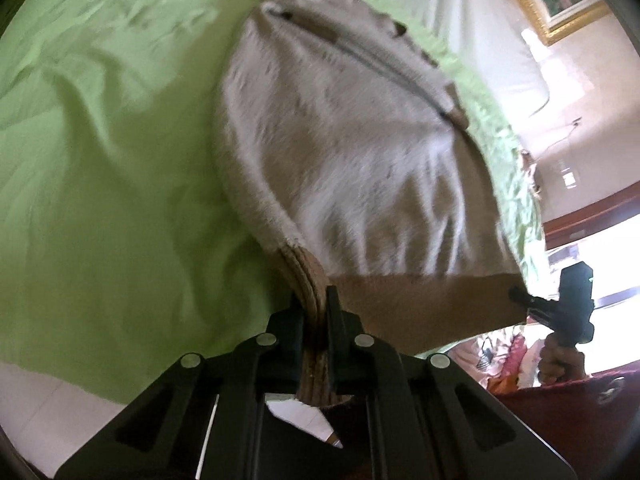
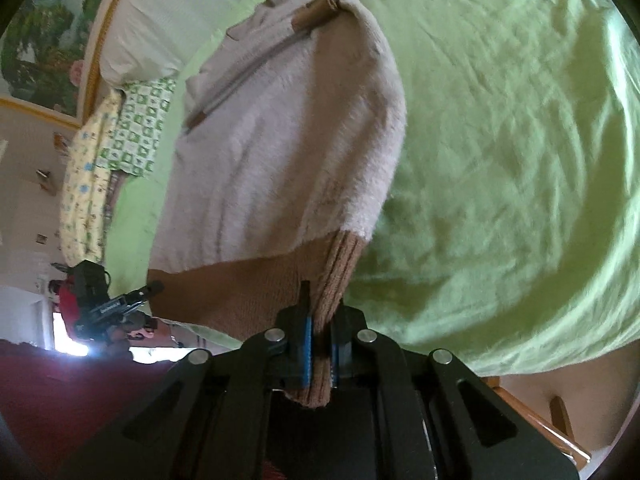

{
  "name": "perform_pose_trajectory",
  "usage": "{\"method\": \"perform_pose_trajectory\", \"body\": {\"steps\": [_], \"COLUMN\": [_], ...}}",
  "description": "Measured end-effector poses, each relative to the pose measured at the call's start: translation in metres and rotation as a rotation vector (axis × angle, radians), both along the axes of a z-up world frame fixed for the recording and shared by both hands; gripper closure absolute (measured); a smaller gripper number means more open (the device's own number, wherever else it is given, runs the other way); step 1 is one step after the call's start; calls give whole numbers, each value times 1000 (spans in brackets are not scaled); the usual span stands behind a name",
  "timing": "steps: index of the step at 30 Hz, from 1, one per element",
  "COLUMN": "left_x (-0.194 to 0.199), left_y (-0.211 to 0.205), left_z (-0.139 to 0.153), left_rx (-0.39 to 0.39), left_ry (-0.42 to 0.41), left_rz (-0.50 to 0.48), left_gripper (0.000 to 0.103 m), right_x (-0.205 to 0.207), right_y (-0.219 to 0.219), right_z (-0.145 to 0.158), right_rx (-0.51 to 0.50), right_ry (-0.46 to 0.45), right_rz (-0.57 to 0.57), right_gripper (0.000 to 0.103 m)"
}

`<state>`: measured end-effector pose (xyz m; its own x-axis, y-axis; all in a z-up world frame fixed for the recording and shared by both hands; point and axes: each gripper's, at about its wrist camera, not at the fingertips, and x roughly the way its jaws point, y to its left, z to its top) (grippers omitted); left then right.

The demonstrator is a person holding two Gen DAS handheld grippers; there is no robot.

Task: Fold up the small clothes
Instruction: 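Lift the hem with both grippers and fold it toward the collar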

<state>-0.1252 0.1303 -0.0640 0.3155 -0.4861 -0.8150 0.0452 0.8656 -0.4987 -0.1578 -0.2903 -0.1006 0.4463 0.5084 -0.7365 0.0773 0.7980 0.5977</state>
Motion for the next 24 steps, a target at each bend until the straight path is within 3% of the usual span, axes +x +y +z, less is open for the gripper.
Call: {"method": "perform_pose_trajectory", "body": {"steps": [10, 17, 24], "left_x": [65, 151, 245], "left_y": [10, 9, 0], "left_z": [65, 101, 105], "left_rx": [-100, -139, -144], "left_ry": [-187, -312, -338], "left_rz": [50, 109, 165], "left_gripper": [97, 97, 97], "right_x": [41, 121, 208], "right_y": [-7, -28, -47], "right_z": [59, 98, 116], "right_rx": [160, 205, 195], "right_ry": [-206, -343, -388], "right_rz": [-58, -115, -160], "right_gripper": [96, 96, 96]}}
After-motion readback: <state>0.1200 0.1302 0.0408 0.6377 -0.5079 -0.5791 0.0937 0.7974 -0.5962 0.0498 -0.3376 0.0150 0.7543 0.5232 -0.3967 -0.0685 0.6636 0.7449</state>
